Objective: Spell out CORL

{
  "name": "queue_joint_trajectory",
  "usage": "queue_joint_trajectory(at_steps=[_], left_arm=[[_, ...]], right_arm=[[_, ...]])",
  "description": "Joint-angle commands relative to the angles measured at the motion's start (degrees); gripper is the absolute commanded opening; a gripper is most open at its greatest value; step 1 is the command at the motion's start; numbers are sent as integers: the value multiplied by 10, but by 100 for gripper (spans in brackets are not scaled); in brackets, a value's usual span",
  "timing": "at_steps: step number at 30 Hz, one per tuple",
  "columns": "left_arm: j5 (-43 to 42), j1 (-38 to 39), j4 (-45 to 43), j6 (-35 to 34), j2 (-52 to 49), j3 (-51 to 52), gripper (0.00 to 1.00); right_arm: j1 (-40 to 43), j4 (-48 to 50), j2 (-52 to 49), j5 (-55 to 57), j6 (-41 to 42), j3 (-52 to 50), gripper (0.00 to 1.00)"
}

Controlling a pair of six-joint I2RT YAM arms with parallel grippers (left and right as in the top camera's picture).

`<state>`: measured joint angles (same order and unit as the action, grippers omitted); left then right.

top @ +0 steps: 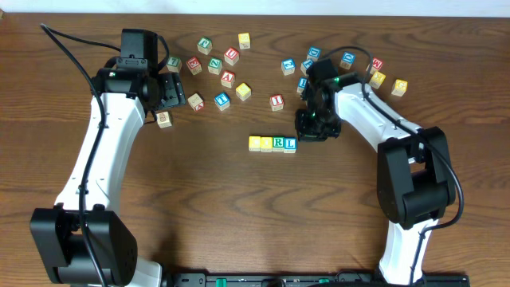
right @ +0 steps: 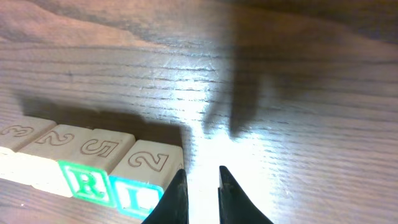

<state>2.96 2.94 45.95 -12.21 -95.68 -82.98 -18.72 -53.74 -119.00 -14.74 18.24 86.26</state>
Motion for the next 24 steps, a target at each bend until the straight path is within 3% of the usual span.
queue_joint_trajectory(at_steps=[1, 15, 24], left_arm=[[5, -1, -2, -5, -2, -5, 82], [5, -1, -2, -5, -2, -5, 82], [5, -1, -2, -5, -1, -5, 82]], right_arm=[[-7, -18, -8, 19, 3, 23, 11], [-66, -108, 56, 41, 9, 40, 4], [-135, -72, 59, 92, 60, 16, 3]])
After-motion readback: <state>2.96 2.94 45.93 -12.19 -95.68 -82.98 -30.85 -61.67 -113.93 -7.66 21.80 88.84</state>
